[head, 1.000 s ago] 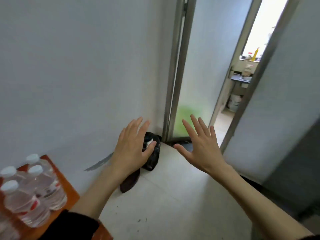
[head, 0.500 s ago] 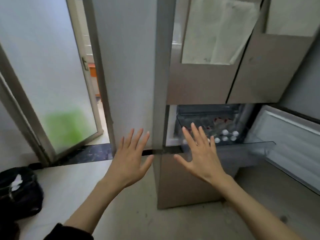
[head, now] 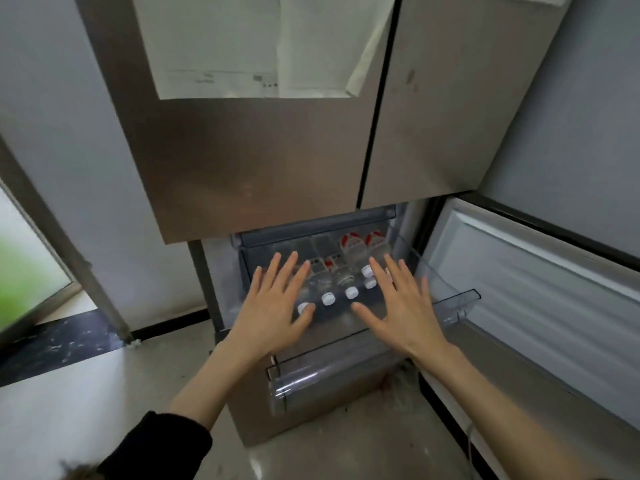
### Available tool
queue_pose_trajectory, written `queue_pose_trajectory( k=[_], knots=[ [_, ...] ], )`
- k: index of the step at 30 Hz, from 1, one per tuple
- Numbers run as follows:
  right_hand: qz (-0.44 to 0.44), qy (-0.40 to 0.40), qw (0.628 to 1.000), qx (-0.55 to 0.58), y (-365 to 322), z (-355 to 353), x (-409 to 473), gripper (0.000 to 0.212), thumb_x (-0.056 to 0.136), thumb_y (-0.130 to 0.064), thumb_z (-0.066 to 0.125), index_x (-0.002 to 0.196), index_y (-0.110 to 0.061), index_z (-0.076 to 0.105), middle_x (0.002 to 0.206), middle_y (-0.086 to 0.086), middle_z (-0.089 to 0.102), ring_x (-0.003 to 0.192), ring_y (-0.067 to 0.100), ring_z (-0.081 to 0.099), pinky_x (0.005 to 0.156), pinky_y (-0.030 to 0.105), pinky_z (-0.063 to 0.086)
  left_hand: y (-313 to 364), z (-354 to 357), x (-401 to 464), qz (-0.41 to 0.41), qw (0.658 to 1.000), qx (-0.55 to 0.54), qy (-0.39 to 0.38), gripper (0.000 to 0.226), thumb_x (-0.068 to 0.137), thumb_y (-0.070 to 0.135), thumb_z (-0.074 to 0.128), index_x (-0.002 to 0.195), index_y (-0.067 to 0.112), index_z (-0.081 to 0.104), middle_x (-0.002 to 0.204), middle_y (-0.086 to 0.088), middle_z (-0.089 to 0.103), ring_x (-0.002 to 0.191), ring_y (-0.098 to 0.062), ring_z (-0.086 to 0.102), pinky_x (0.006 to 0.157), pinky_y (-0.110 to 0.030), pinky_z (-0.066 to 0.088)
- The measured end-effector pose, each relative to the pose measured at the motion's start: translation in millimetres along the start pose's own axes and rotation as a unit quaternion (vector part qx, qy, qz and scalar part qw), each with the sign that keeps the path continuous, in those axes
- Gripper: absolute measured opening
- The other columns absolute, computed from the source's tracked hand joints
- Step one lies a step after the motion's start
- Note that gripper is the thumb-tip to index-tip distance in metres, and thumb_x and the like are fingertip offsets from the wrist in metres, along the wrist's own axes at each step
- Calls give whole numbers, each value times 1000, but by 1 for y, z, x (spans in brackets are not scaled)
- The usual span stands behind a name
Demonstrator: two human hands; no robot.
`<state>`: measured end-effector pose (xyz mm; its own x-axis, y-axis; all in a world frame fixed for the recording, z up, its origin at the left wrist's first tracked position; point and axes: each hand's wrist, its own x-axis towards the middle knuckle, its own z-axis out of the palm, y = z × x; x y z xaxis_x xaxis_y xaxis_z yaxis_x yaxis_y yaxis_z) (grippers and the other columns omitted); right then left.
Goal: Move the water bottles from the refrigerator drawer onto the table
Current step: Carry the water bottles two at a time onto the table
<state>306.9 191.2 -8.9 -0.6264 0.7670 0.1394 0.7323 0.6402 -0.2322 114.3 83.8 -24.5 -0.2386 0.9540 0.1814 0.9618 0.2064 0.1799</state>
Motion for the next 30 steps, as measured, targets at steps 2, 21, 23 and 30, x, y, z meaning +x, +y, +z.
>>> queue_pose_trajectory(
  k=[2,21,23,30],
  knots=[
    [15,-11,1000,-1,23,4,19,90,68,-77,14,146,-34,-1,158,-2,-3,145,20,-7,116,51,-1,9,13,28,13,1000,5,-24,74,82,61,8,146,28,-9,155,3,-17,136,-14,-27,111,-38,-14],
    [49,-174,968,174,166,100,194,66,91,-24,52,145,-8,17,145,17,36,127,35,42,102,41,40,68,141,204,-37,989,20,-139,69,92,28,47,147,26,6,157,0,-3,145,-24,-1,116,-43,4],
    [82,-166,963,197,167,109,204,70,90,-22,53,146,-5,13,139,19,44,120,35,50,95,40,44,70,148,215,-26,991,19,-132,71,88,31,55,146,27,15,157,-2,3,144,-27,3,116,-48,11],
    [153,-161,946,237,164,125,220,74,86,-22,62,143,-6,17,132,20,49,117,35,53,93,39,47,71,162,236,6,987,140,-72,70,56,14,83,116,34,53,148,-10,33,137,-39,28,103,-52,32]
  ],
)
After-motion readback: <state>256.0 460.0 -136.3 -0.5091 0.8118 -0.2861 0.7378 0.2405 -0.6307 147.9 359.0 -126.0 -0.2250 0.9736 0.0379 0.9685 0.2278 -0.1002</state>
